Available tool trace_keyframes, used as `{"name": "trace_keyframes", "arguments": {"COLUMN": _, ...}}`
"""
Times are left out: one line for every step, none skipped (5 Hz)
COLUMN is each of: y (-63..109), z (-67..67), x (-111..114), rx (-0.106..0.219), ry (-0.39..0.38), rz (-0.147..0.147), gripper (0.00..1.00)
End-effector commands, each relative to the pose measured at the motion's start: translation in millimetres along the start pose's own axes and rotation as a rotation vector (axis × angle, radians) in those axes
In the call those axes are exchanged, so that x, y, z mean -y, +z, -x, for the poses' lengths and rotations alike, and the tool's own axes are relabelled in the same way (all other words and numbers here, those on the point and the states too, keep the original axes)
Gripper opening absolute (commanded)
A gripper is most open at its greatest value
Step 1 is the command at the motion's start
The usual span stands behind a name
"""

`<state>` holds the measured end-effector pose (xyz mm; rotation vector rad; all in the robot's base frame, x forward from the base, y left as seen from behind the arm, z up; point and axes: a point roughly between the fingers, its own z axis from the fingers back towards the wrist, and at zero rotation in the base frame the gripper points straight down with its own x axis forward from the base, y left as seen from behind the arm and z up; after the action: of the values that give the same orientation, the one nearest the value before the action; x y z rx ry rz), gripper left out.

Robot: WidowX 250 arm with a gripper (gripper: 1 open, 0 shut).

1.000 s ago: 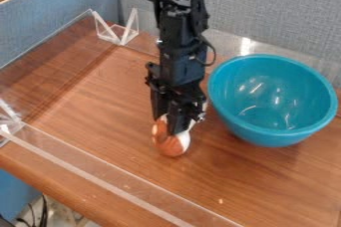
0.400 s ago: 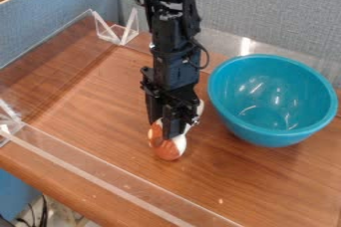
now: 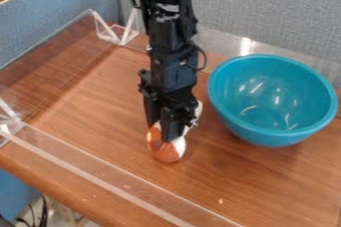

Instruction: Remove the mushroom from inside the blue bowl and put it on the table

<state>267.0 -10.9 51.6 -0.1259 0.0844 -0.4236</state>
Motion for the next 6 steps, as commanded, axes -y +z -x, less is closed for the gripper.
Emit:
{"name": "trace_keyframes", "arguments": {"y": 19.2, "z": -0.7, "x": -0.1, "rx": 0.069, "ry": -0.014, "rz": -0.019, "gripper": 0.00}}
{"name": "trace_keyframes", "arguments": {"y": 19.7, "z": 0.3, "x": 1.7, "rx": 0.074, "ry": -0.016, "rz": -0.010, "gripper": 0.00}}
{"name": "trace_keyframes", "arguments": {"y": 20.6, "z": 1.3, "x": 3.6, "rx": 0.079, "ry": -0.018, "rz": -0.001, "gripper": 0.00}}
{"name": "trace_keyframes", "arguments": {"y": 21.6, "z": 2.0, "x": 5.1, "rx": 0.084, "ry": -0.019, "rz": 0.007, "gripper": 0.00}}
{"name": "trace_keyframes", "arguments": {"y": 22.2, "z": 2.6, "x": 6.1, "rx": 0.089, "ry": -0.019, "rz": 0.014, "gripper": 0.00}}
{"name": "trace_keyframes", "arguments": {"y": 22.0, "z": 3.3, "x": 6.7, "rx": 0.090, "ry": -0.019, "rz": 0.021, "gripper": 0.00}}
